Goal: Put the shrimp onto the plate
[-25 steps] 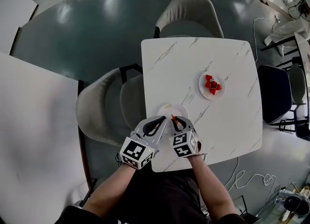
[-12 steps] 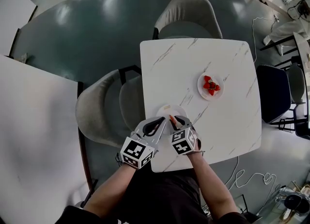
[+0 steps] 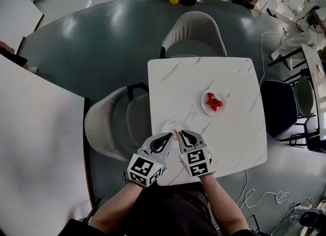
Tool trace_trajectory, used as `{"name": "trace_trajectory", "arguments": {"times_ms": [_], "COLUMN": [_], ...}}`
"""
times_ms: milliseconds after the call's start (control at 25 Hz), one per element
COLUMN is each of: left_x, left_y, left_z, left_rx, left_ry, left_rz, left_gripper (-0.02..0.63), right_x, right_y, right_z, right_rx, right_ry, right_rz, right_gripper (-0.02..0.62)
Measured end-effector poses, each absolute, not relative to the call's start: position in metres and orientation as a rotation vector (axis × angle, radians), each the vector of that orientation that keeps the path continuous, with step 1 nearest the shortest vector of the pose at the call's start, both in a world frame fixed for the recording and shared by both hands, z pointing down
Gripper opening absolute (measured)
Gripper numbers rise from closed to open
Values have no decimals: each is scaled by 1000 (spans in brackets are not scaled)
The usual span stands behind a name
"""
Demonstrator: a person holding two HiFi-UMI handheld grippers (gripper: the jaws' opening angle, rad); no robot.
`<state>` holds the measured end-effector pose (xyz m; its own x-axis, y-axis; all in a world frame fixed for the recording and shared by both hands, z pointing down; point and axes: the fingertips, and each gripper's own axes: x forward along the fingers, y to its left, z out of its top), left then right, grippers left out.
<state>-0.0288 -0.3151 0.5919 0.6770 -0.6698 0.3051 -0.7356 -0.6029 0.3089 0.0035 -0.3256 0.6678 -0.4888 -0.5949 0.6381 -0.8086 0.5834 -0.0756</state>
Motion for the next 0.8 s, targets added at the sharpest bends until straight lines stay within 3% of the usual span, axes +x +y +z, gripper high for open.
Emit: {"name": "trace_trajectory", "arguments": {"times_ms": [160,800], "left_x": [-22,-23], "left_y": [-310,-316], "left_z": [559,424], "left_rx": [2491,2545], "left_ry": [-1110,-1254], "left_rz": [197,47], "left_gripper": [8,8], "right_x": [8,21], "right_y": [-329,-332], "right_z": [604,425], "right_rx": [1212,1389], "right_ry": [-2371,-2675], "right_rz": [476,337], "right_gripper": [3,3]}}
